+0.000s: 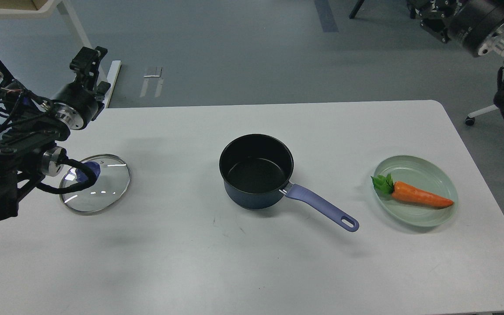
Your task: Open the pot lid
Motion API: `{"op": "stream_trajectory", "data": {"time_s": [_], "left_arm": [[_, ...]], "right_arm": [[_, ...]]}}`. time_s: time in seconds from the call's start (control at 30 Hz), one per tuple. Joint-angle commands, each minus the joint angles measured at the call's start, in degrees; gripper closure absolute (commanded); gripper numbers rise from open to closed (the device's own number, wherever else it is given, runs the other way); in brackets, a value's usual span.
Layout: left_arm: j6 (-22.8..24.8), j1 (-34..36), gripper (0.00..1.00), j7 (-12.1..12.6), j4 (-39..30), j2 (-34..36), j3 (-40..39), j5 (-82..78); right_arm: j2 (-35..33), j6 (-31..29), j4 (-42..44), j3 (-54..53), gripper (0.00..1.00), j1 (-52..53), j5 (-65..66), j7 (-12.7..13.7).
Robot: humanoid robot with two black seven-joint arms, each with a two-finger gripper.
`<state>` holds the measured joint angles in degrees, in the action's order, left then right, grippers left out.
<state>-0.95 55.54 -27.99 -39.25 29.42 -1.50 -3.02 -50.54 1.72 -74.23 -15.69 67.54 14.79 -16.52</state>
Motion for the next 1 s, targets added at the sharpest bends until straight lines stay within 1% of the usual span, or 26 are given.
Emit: {"op": "stream_trajectory", "data": {"time_s": [0.0,0.1,0.17,0.23,0.3,0.4,0.5,0.57,0.73,0.8,0.87,0.97], "left_arm": [[0.77,-0.17,0.01,-0.01,0.23,-1.91,-2.53,3.54],[2.0,-0.26,0.01,-0.01,0.23,-3.66,-4.91,6.44],[2.79,-0.78,0.01,-0.01,0.14,-4.81,-5.88,8.73],[3.41,-1.31,0.01,-0.01,-0.47,-4.99,-7.11,11.19],[4.2,-1.4,0.01,-0.01,-0.57,-5.08,-8.34,13.3],[4.38,-1.66,0.01,-0.01,-0.57,-5.08,-10.79,16.99],[4.64,-3.5,0.01,-0.01,-0.57,-4.99,-12.73,19.02],[4.82,-4.82,0.01,-0.01,-0.57,-4.99,-13.87,19.11],[5.34,-6.32,0.01,-0.01,-0.92,-4.9,-16.33,19.2],[6.22,-6.41,0.01,-0.01,-0.92,-4.81,-17.04,19.28],[6.4,-6.41,0.01,-0.01,-1.09,-4.9,-17.22,19.2],[5.96,-6.5,0.01,-0.01,-2.32,-5.16,-17.13,19.2]], "right_arm": [[1.31,0.57,3.99,0.05,0.01,-1.8,-13.26,-0.79],[4.21,0.66,7.08,-0.39,0.01,-3.81,-24.16,-2.54],[4.74,0.57,7.35,-1.7,0.01,-6.01,-29.36,-3.95],[5.01,0.22,7.44,-3.89,0.01,-8.81,-32.53,-5.44],[6.23,-0.13,7.44,-6.7,0.01,-11.8,-34.12,-6.06],[10.62,-0.92,8.22,-14.42,0.01,-18.3,-35.36,-6.06],[16.33,-1.01,11.55,-23.39,0.01,-23.85,-35.36,-5.63],[19.67,-1.19,14.36,-27.0,0.01,-25.52,-35.36,-5.54],[25.39,-1.45,19.12,-28.69,0.0,-25.97,-35.45,-5.1],[26.28,-2.06,19.48,-28.69,0.0,-26.06,-35.45,-4.31],[26.63,-4.51,19.3,-28.6,0.0,-26.49,-35.45,-3.34],[27.51,-5.58,19.48,-28.6,0.0,-27.02,-35.45,-3.08]]}}
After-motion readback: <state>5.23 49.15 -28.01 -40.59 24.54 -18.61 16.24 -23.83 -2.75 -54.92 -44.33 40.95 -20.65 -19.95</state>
